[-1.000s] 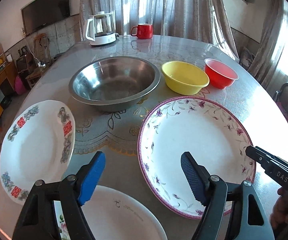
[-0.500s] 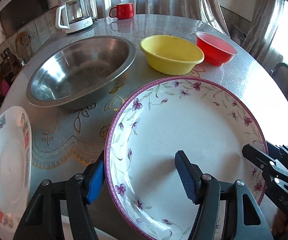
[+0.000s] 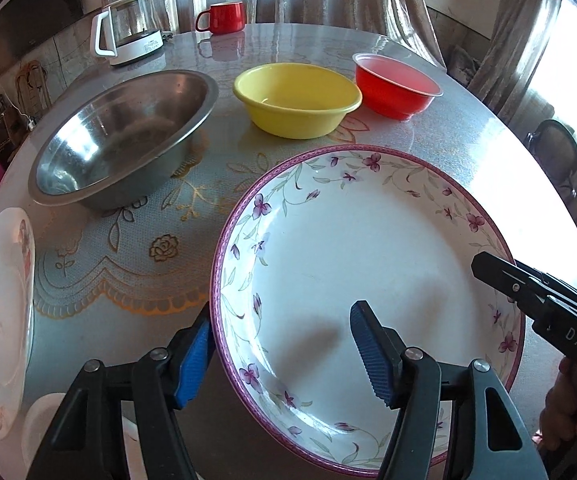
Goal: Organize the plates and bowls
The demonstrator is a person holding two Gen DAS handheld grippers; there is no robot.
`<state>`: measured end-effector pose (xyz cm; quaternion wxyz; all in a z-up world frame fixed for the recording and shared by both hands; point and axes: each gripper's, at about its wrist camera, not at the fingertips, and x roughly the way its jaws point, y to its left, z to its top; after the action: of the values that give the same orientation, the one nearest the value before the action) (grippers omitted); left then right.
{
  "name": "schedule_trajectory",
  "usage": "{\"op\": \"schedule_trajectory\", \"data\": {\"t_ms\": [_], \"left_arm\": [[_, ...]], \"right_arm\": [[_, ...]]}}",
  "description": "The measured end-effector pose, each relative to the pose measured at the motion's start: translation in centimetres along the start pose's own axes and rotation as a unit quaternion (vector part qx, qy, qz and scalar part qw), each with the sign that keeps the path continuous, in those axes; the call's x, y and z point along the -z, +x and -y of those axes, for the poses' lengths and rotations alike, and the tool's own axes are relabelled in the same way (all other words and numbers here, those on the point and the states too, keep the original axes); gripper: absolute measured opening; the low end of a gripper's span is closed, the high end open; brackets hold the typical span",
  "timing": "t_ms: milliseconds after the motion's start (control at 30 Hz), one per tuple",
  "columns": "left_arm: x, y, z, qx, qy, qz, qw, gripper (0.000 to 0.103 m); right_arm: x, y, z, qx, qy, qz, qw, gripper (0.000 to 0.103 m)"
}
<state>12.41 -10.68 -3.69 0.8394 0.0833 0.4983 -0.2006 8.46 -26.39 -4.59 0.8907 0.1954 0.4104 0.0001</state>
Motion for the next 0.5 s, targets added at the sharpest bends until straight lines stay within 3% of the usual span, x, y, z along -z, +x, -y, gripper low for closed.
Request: {"op": "schedule_trajectory", "data": {"t_ms": [267, 500], "left_arm": [[-0.5, 0.1, 3.3, 0.018, 0.011, 0.001, 0.9998, 0.066], [-1.0, 0.6, 4.6, -0.003, 0.010, 0.007, 0.9999, 0.066]], "right_arm": [[-0.8, -0.9, 2.5, 0.032, 0.022, 0.017, 0.999, 0.033], [-1.2, -0.6, 2.3, 0.082, -0.013, 0.011, 0.997, 0.033]]}}
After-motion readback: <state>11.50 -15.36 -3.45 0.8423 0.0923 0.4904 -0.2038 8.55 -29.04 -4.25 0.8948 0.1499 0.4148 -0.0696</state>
